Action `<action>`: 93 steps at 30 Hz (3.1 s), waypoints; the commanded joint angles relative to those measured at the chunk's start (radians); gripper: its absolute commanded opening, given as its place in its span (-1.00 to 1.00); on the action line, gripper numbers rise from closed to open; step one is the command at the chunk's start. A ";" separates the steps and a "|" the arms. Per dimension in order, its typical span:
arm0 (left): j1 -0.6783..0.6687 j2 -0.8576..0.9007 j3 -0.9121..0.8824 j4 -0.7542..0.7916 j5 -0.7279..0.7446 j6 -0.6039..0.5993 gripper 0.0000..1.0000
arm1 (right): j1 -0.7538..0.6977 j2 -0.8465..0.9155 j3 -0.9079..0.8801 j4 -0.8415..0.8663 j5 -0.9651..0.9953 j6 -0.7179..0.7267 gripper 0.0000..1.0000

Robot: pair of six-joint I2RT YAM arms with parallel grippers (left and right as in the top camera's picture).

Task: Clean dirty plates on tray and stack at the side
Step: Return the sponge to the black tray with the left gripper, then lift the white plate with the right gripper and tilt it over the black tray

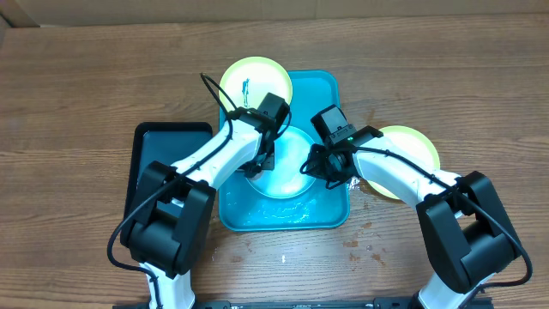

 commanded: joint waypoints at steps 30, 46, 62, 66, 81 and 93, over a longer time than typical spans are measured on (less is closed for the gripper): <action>0.323 -0.155 0.222 -0.463 -0.121 -0.092 -0.92 | -0.022 0.004 0.002 -0.107 0.095 -0.254 -0.92; 0.536 -0.201 -0.018 -0.194 0.219 0.134 0.06 | -0.023 0.003 0.006 -0.109 0.081 -0.254 -0.92; 0.550 -0.712 0.395 -0.445 0.374 0.163 0.83 | 0.146 -0.109 0.368 -0.217 0.103 -0.390 -0.92; 0.550 -0.832 0.423 -0.439 0.423 0.163 1.00 | 0.255 -0.109 0.411 -0.090 0.190 -0.392 -0.92; 0.550 -1.025 0.421 -0.501 0.470 0.163 1.00 | 0.584 -0.004 0.411 0.255 0.599 -0.417 -0.92; 0.550 -1.025 0.420 -0.516 0.470 0.163 1.00 | 0.773 -0.010 0.411 0.285 1.011 -0.588 -0.92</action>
